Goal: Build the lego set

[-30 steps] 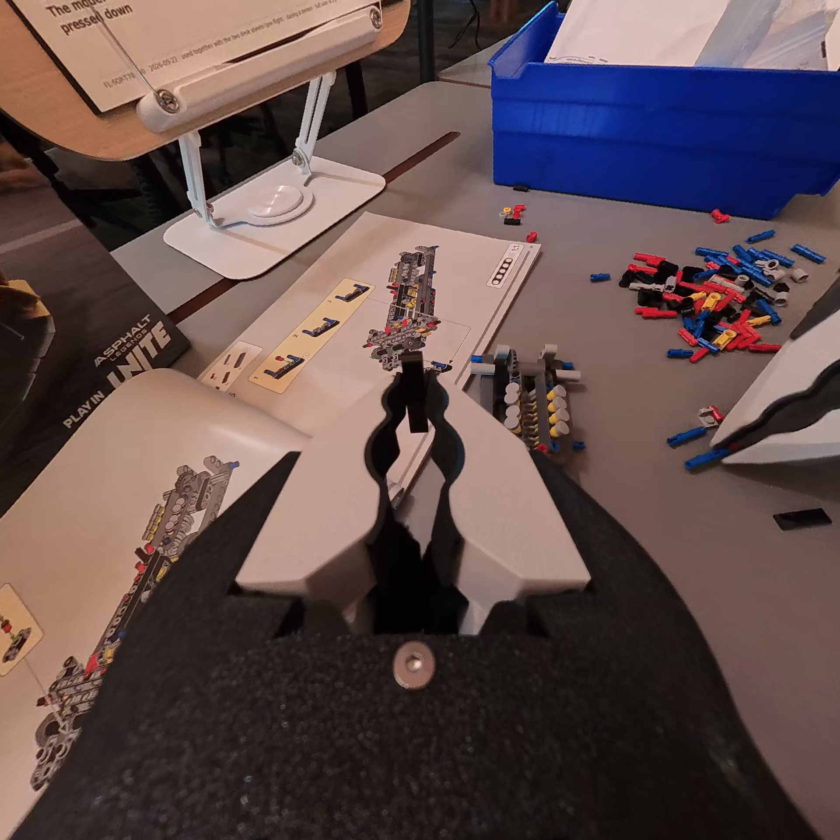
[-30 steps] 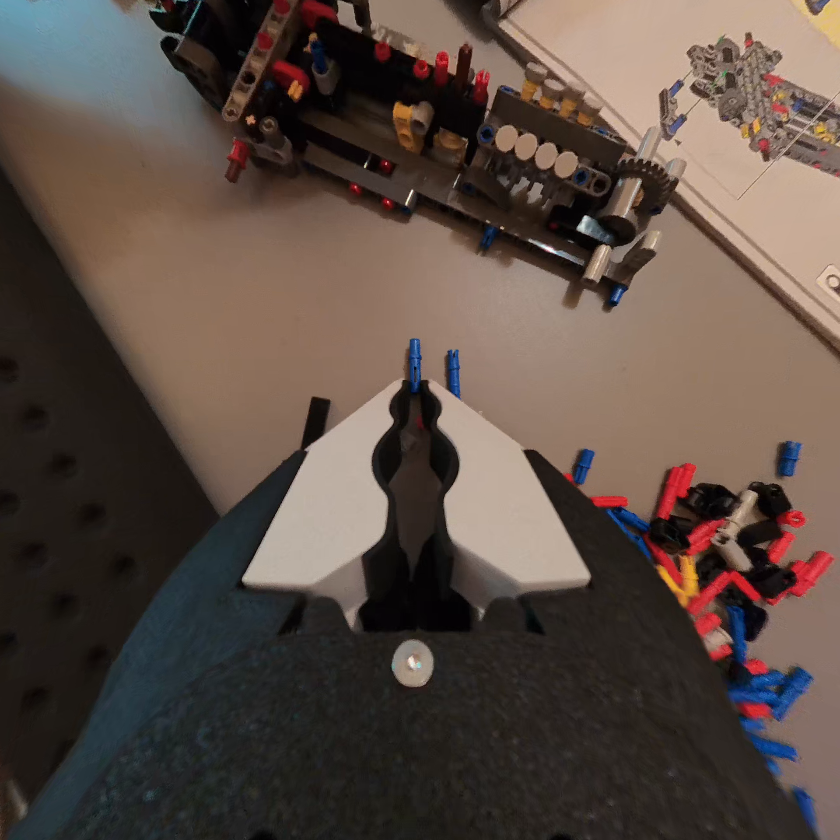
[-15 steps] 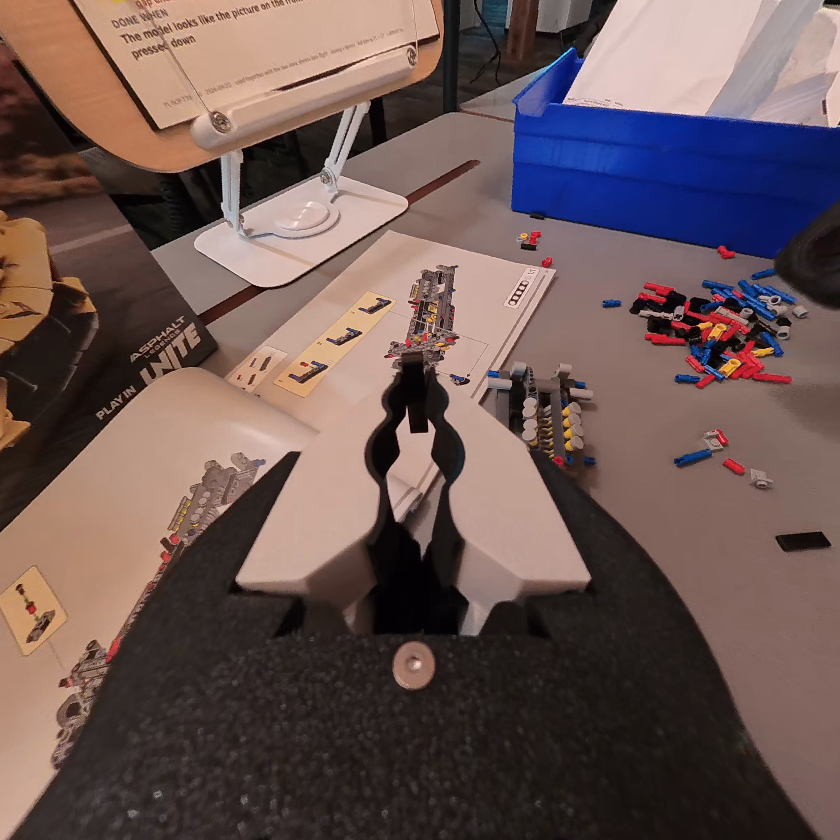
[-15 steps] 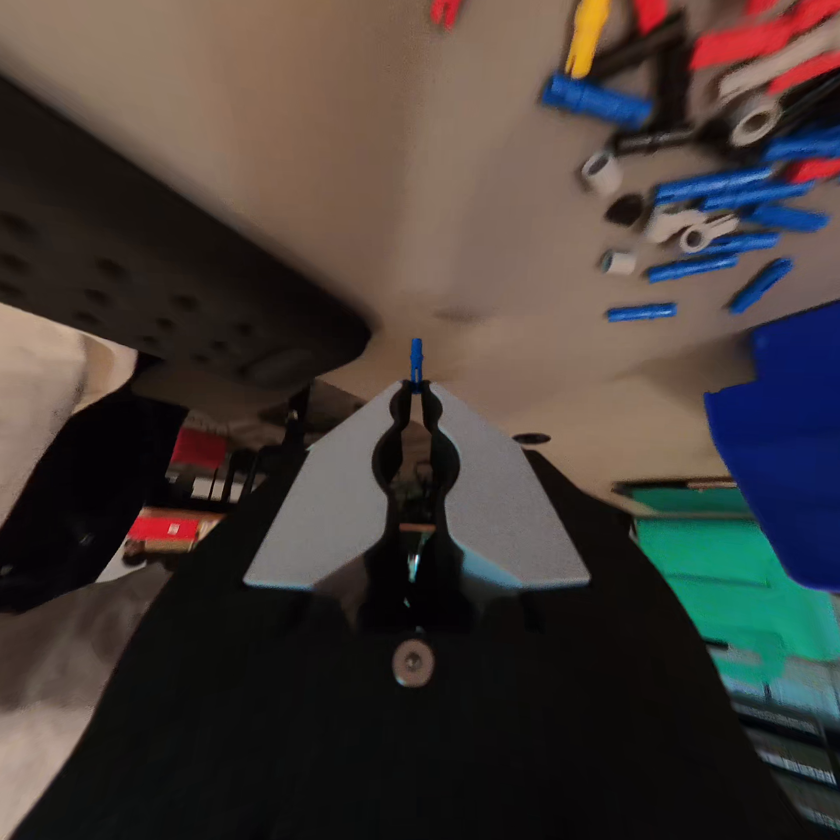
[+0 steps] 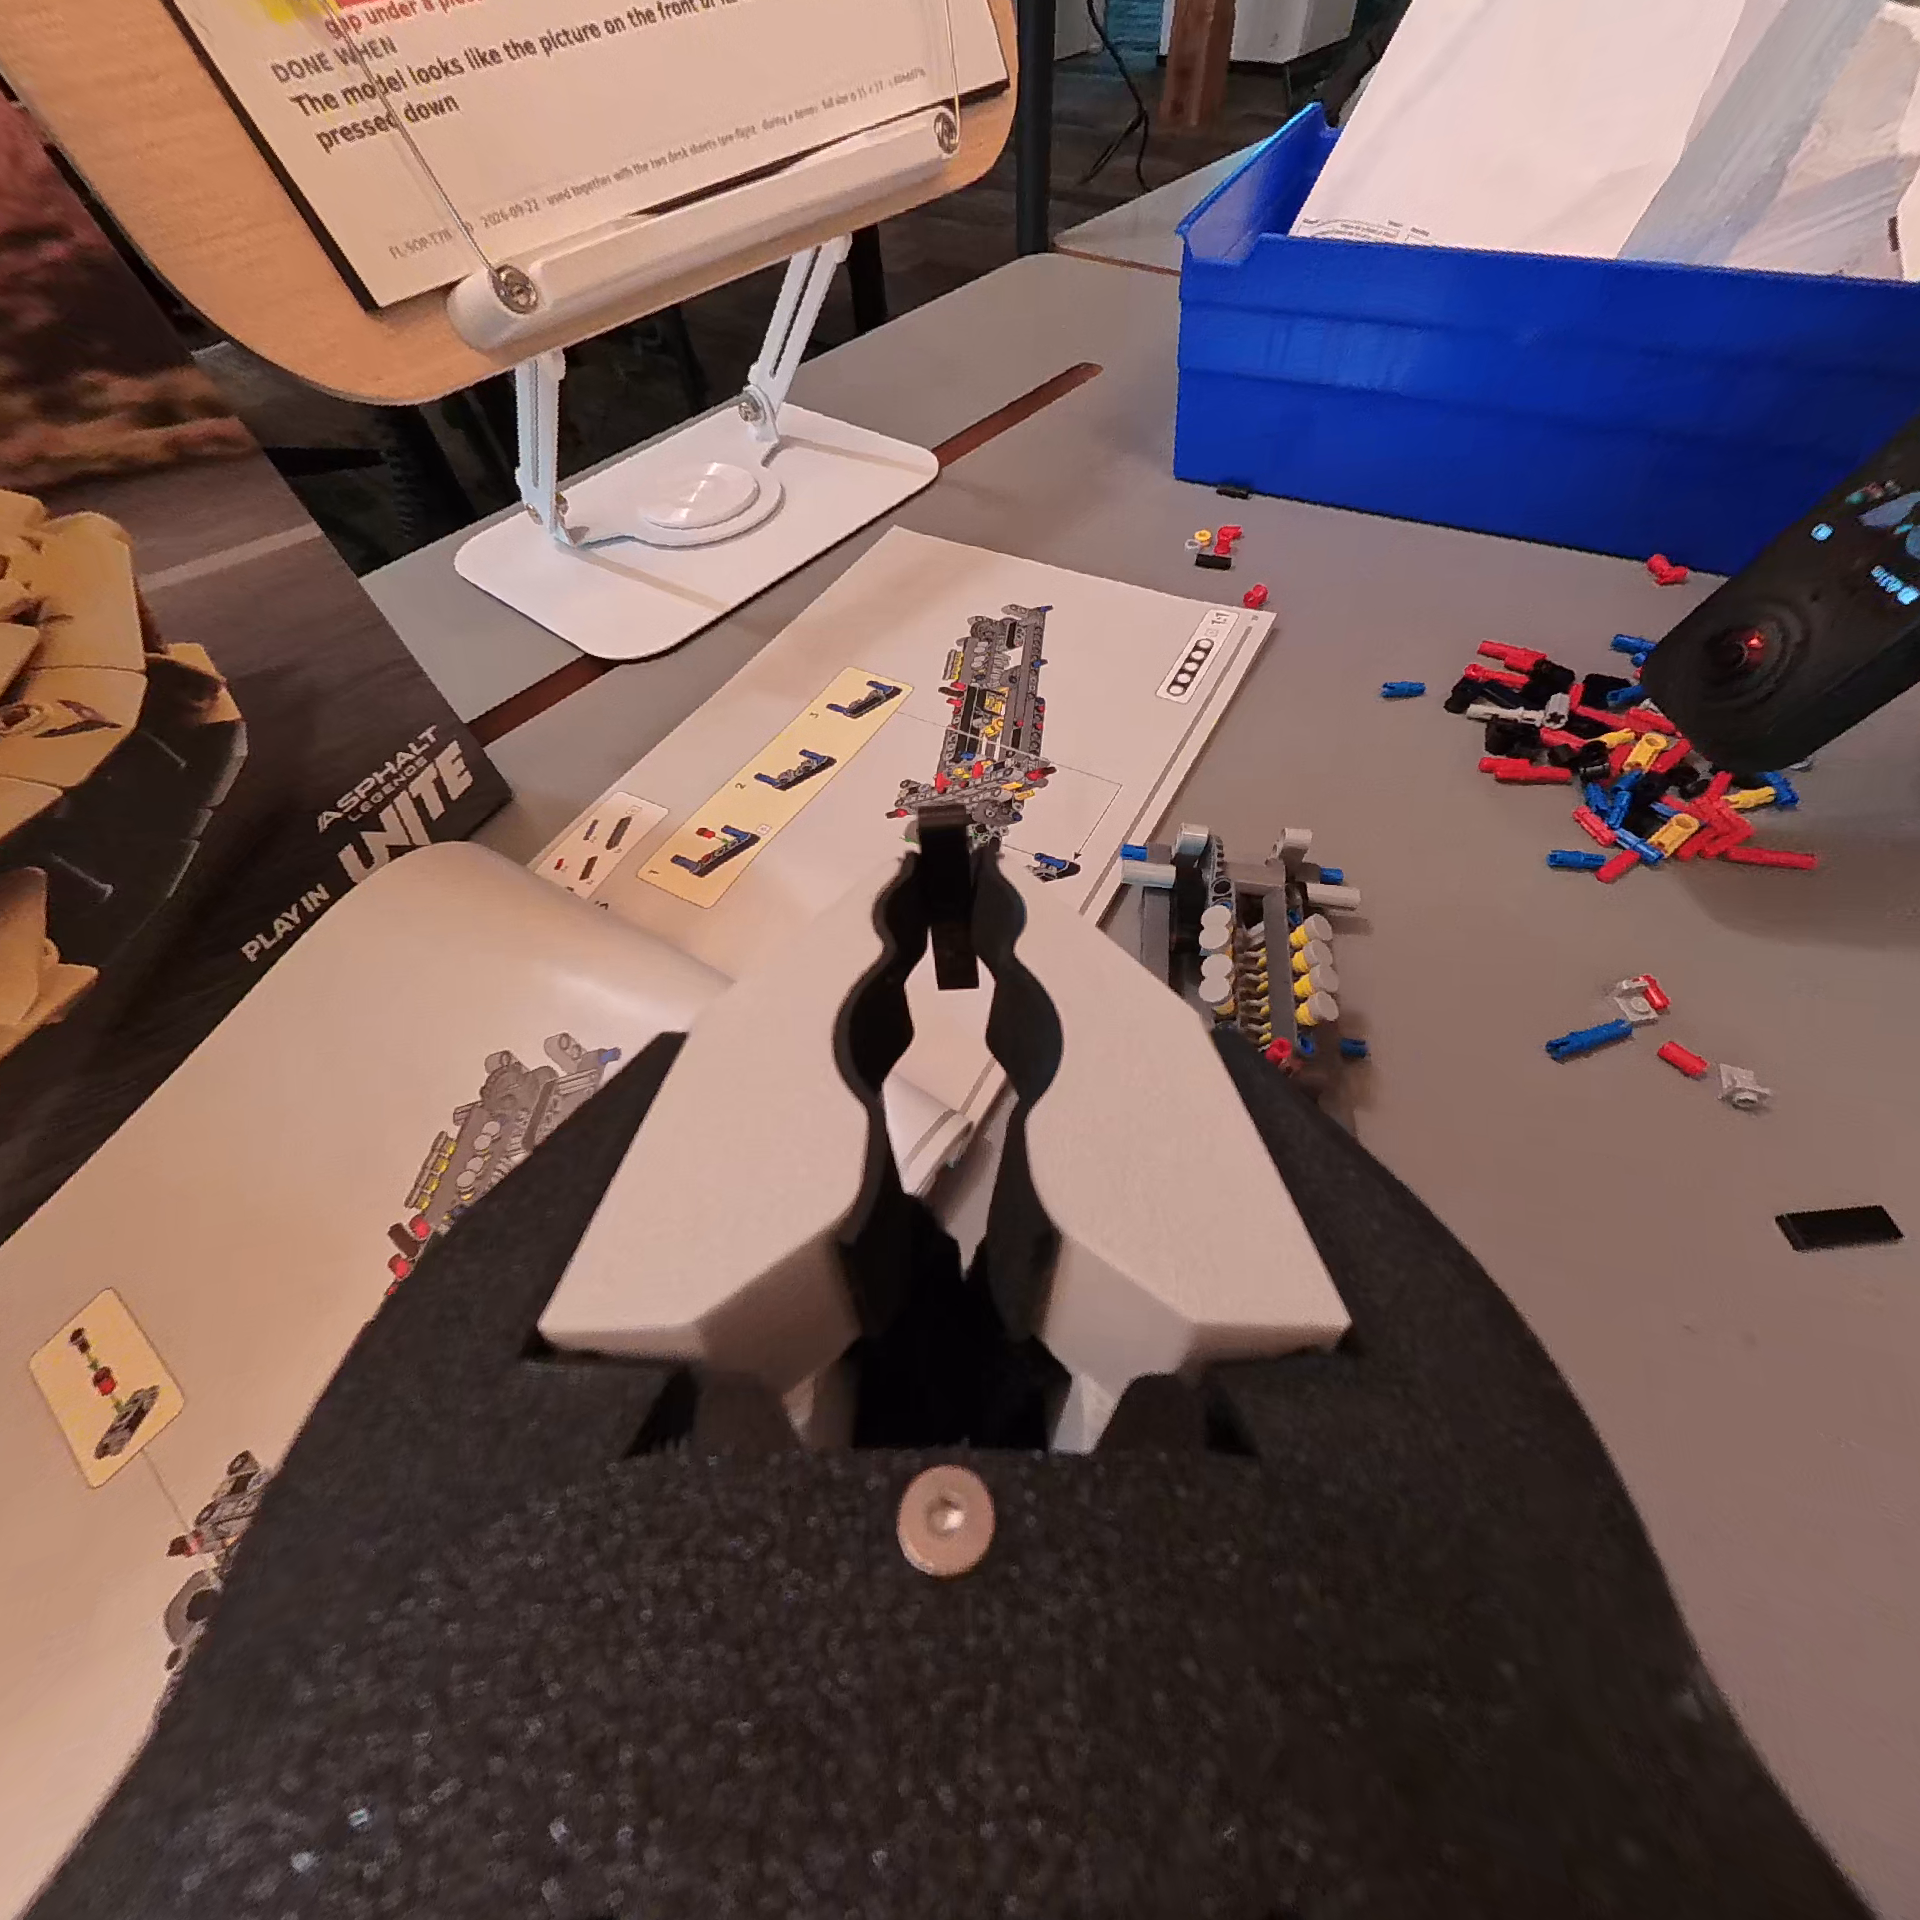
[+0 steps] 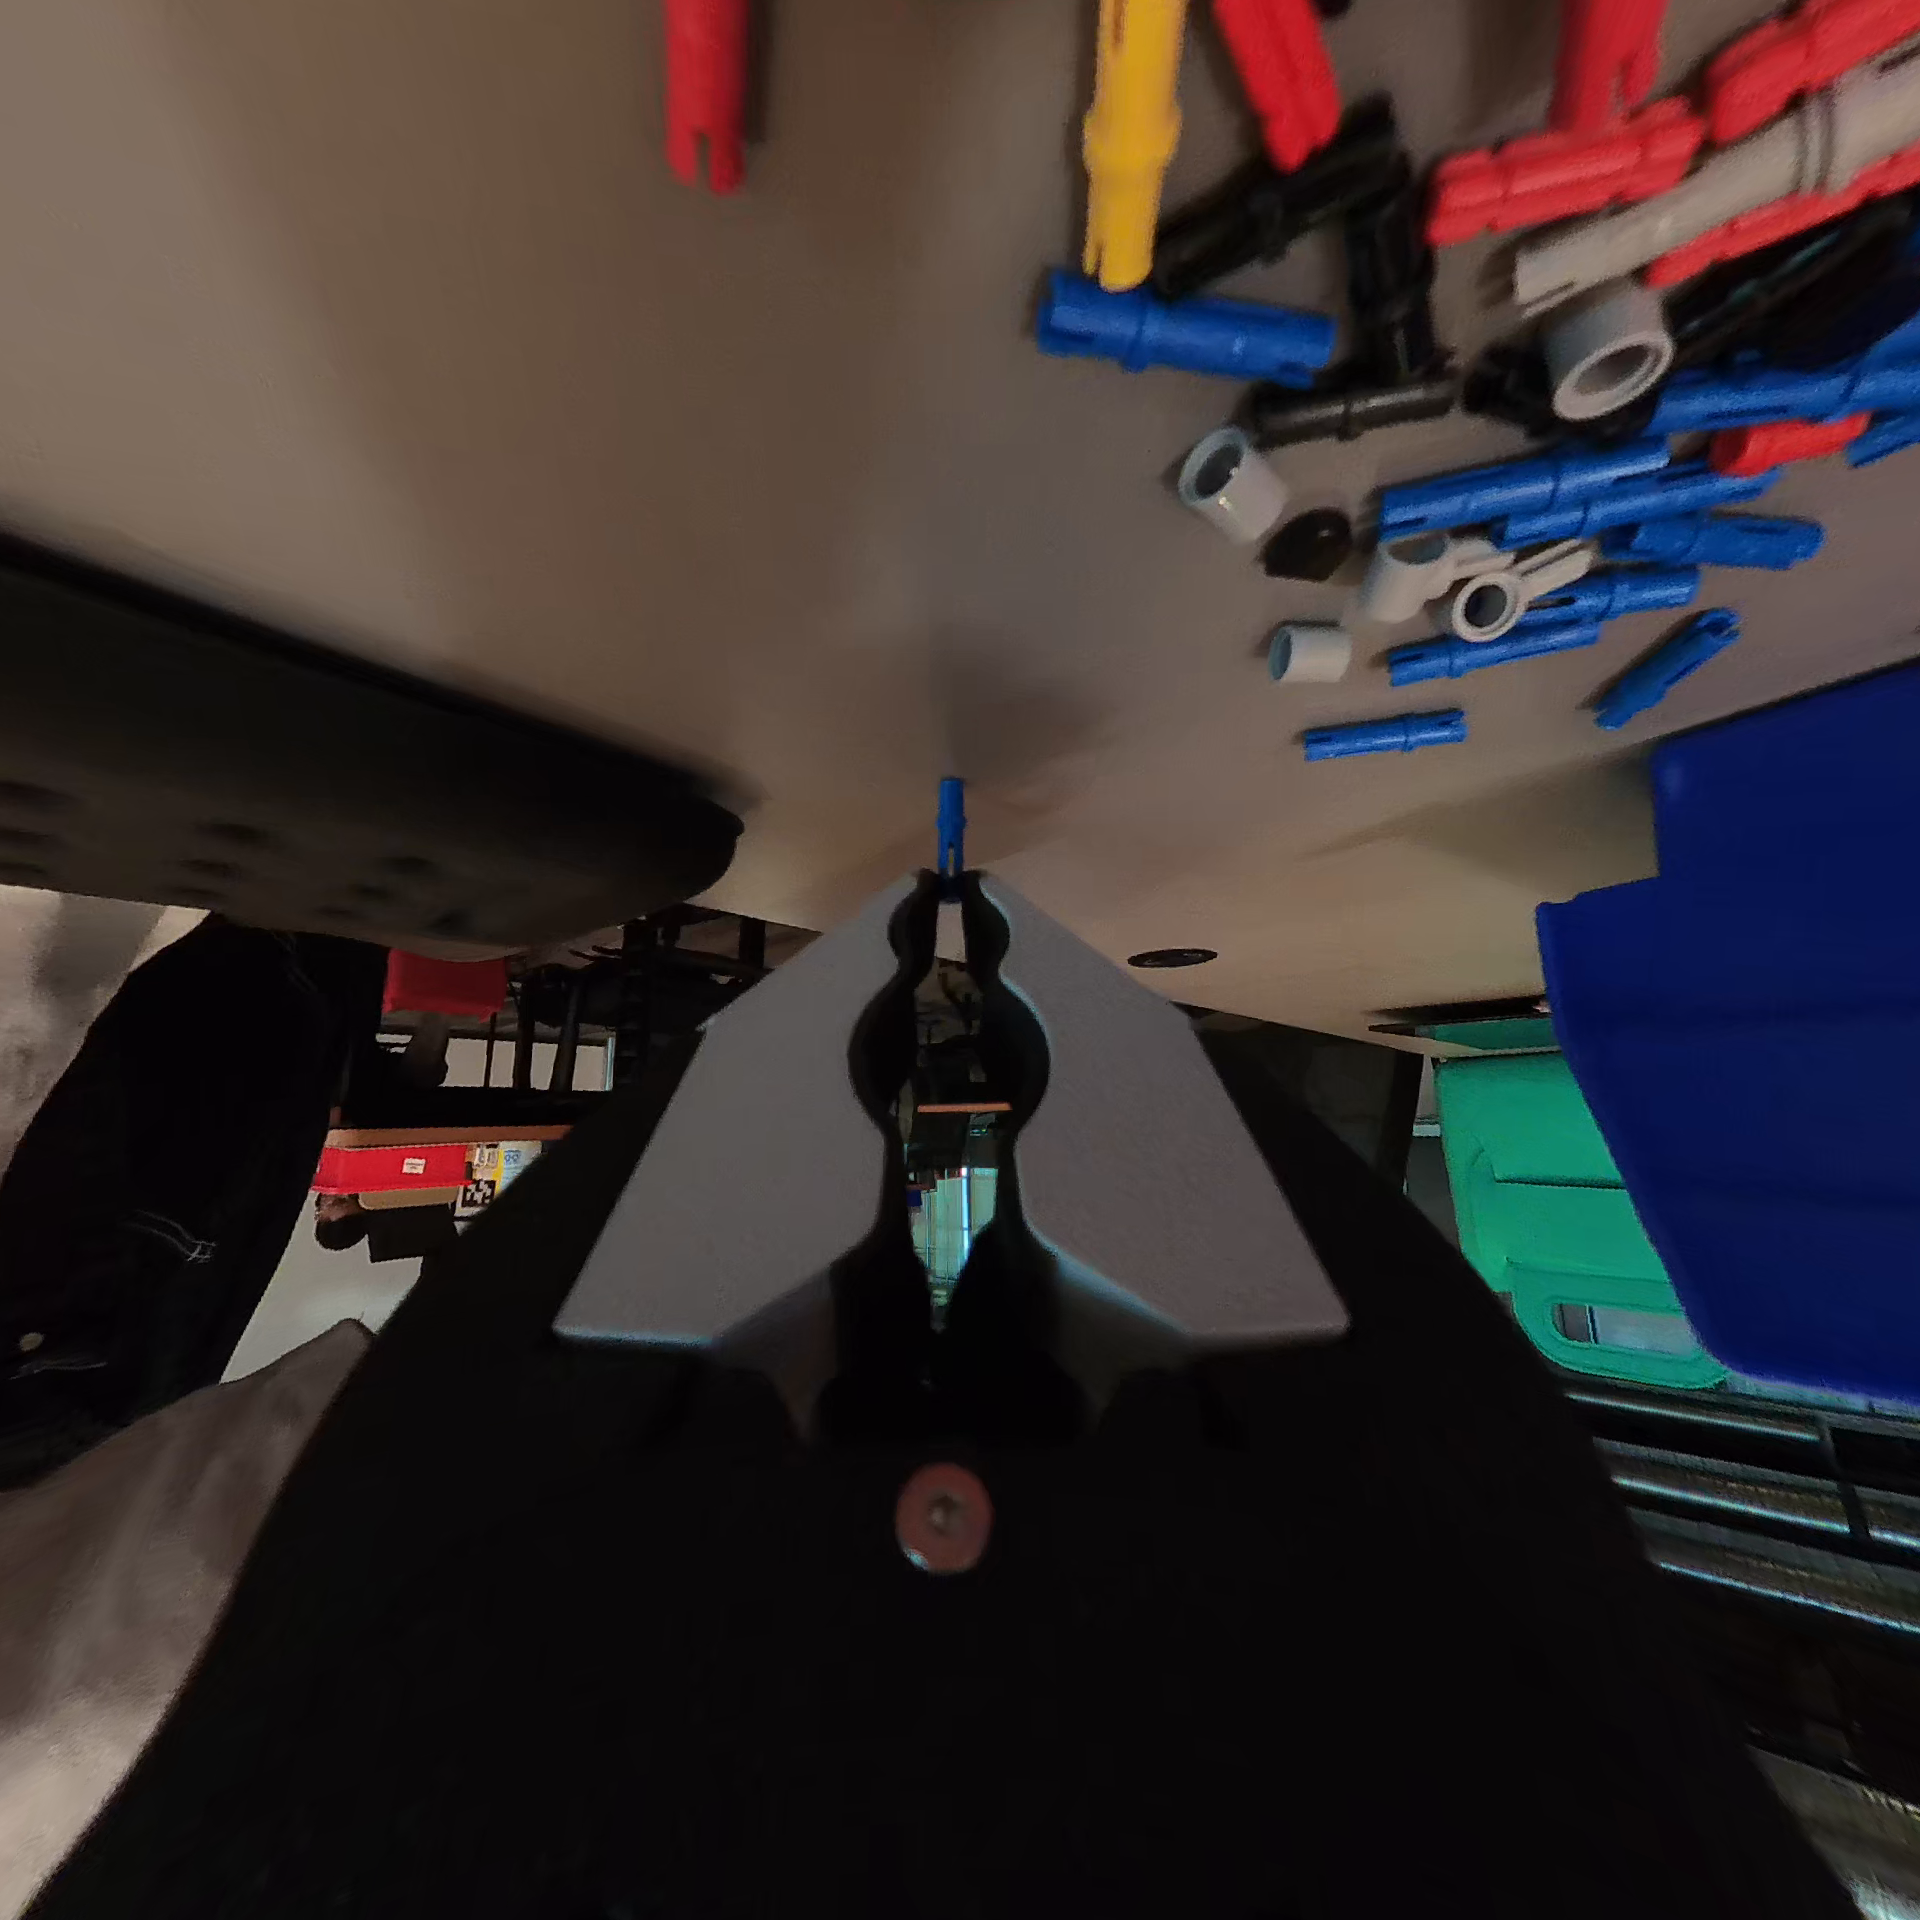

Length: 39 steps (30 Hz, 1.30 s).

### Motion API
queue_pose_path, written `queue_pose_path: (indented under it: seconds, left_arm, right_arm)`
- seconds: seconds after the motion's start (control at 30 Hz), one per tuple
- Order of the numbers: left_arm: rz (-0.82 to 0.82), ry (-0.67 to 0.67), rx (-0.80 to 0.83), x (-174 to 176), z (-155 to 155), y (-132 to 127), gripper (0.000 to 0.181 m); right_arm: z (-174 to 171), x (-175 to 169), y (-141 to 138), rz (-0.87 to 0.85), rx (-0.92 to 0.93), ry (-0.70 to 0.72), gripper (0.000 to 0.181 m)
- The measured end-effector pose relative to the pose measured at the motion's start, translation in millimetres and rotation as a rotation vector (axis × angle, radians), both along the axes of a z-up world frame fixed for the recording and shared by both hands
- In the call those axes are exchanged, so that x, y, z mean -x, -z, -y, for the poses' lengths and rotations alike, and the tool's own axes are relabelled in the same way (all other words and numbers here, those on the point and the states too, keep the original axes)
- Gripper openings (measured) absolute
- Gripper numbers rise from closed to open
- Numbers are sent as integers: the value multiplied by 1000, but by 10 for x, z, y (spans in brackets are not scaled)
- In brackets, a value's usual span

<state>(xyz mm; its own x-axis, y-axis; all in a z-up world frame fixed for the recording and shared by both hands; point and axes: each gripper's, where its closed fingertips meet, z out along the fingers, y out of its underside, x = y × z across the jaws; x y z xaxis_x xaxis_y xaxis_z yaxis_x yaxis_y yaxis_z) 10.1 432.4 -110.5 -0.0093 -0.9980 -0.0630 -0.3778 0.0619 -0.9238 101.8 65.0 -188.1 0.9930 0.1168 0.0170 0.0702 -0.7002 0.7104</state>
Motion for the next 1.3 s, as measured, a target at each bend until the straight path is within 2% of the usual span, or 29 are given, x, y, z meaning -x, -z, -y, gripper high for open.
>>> queue_pose_path:
  seconds: [0.3,0.53,0.77,0.83,0.93,1.0,1.03,1.17,1.3]
  left_arm:
    - [-5,11,-13,2,34,-1,6]
    - [-9,17,-14,3,50,8,6]
    - [-14,19,-12,4,49,20,6]
    - [-19,20,-16,3,54,31,6]
    - [-23,26,-24,2,81,32,6]
    - [-19,31,-34,0,108,21,6]
    - [-19,34,-39,-2,120,22,6]
    - [-32,42,-48,-7,144,59,6]
    - [-40,42,-43,-13,140,89,6]
  right_arm:
    - [-10,4,27,2,-13,-16,3]
    - [0,14,-3,-6,-37,-36,13]
    - [59,-137,-216,8,-379,-23,18]
    - [66,-166,-206,-7,-553,-13,19]
    - [15,-67,-117,-118,-846,62,24]
    - [-32,5,-58,-167,-969,120,23]
    - [-46,64,-28,-191,-1005,122,23]
    - [-7,11,93,-94,-1020,24,21]
    - [-60,8,127,-124,-1049,107,17]
